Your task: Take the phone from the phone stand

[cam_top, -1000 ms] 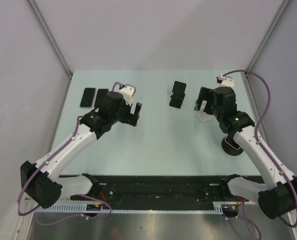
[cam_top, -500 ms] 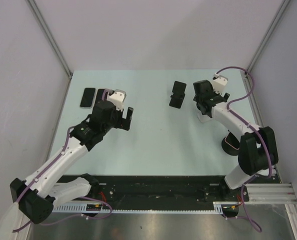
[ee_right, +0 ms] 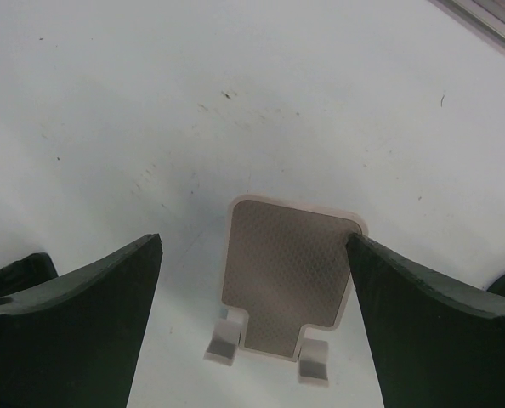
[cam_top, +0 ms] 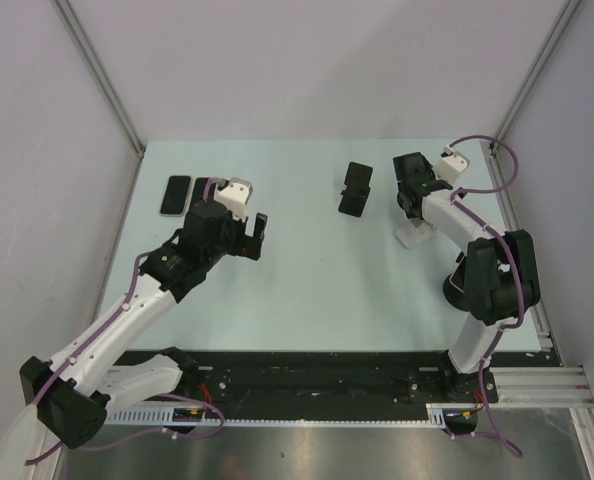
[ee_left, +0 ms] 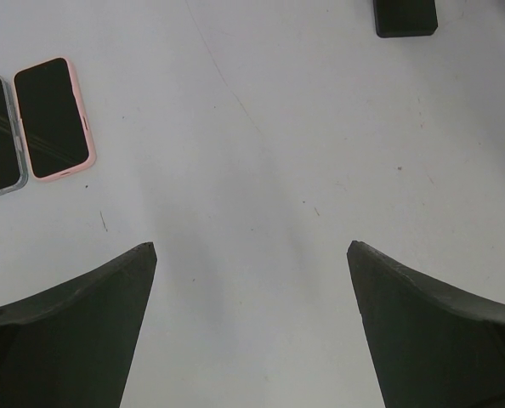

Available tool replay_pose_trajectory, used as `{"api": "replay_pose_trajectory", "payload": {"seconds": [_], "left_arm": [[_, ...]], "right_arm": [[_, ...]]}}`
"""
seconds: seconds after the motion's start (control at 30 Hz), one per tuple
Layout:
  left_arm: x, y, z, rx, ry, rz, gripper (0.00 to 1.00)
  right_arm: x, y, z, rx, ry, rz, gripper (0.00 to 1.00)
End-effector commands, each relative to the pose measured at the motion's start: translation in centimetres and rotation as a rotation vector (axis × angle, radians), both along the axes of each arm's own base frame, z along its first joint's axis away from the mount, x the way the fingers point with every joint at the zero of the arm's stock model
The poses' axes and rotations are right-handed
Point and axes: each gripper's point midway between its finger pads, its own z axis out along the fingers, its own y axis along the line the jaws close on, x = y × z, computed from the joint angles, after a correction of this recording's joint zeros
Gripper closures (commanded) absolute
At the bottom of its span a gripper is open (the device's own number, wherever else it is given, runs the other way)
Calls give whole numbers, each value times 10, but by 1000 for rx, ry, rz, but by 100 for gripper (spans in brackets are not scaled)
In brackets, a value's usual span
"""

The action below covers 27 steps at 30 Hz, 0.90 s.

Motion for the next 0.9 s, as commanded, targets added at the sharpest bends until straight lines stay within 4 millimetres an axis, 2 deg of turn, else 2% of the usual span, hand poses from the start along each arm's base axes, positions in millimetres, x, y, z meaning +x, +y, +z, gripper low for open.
{"api": "replay_pose_trajectory", "payload": {"seconds": [0.0,0.17,0.23,0.33,0.4,0.5,0.53,0.7,0.87], "left_arm": [[3,-4,1,-10,-12,-13,0],[3,-5,-3,-6,0,-16,0],[3,-6,-5,-3,6,-19,0],[4,-6,-6,-3,9,-20,0],[4,-7,-7,-5,10,-23,0],[3,-7,-5,-8,7,-27,0],[3,-7,-5,-9,7,-27,0],[2,-7,-4,-12,4,-28,0],[2,-8,-4,-15,5,-31,0]], "right_arm": [[1,-1,-11,24,7,-49,5],[2,5,-8,11,19,-3,13],[7,18,-2,14,8,57,14],[6,29,21,-62,-26,101,14],[2,26,36,-81,-50,91,13],[-7,16,43,-81,-55,45,6],[-9,14,43,-92,-51,32,3],[-18,1,40,-110,-33,-26,0],[-14,-4,20,-46,5,-25,0]]}}
